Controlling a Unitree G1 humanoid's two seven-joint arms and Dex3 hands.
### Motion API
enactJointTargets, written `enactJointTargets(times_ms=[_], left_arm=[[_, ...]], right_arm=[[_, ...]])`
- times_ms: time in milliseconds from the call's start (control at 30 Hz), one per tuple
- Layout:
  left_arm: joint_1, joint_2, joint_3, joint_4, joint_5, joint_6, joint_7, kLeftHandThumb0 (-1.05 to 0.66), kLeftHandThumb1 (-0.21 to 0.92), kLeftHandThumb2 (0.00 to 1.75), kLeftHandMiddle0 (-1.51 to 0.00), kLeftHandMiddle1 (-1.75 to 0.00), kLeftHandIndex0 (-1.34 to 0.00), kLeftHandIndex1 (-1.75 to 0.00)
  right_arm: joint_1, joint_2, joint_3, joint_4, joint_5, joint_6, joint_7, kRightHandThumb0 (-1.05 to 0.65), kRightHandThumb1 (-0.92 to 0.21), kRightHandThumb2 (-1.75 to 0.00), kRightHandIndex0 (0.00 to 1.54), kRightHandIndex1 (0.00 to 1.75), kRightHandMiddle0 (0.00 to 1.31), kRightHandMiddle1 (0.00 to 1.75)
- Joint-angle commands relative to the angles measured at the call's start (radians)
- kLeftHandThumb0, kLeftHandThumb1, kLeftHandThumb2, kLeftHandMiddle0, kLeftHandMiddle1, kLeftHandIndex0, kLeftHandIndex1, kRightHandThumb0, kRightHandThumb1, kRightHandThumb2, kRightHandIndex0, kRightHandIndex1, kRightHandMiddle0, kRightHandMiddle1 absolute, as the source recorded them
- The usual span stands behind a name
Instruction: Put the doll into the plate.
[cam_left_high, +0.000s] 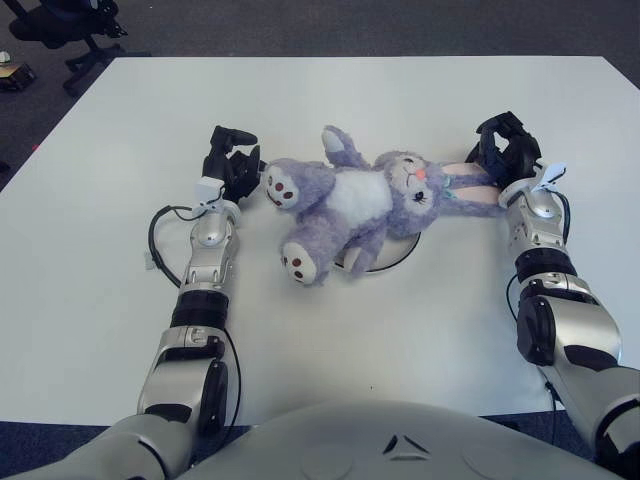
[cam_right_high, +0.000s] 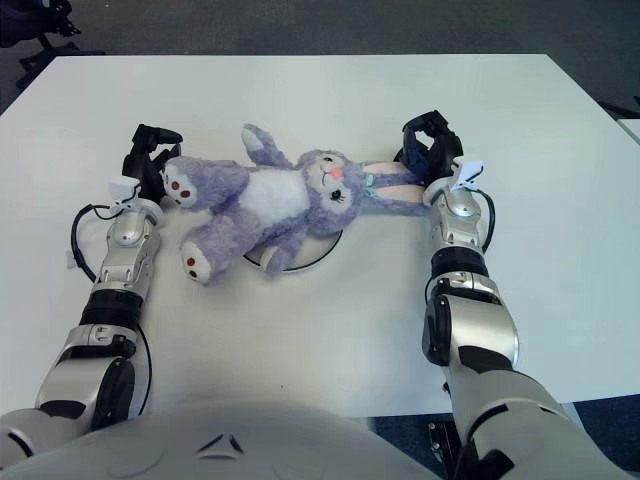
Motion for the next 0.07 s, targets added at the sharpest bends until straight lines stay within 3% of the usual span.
enactJointTargets(times_ms=[0,33], left_arm=[[0.018,-0.002,0.004,-0.027,-0.016,0.014,-0.018,-0.35,0.92,0.44,-0.55,-1.61,-0.28,-1.66],[0.025,-0.003,0.003,-0.044,-0.021,0.021,-0.023,-0.35,0.92,0.44,-0.55,-1.61,-0.28,-1.66]], right_arm=[[0.028,0.02,0.011,-0.061,-0.047,-0.049,-0.069,-0.36,-0.81,-0.66,0.86,1.75,0.27,1.75],[0.031,0.022,0.013,-0.064,-0.064,-0.062,-0.09,-0.36,-0.81,-0.65,0.86,1.75,0.27,1.75]])
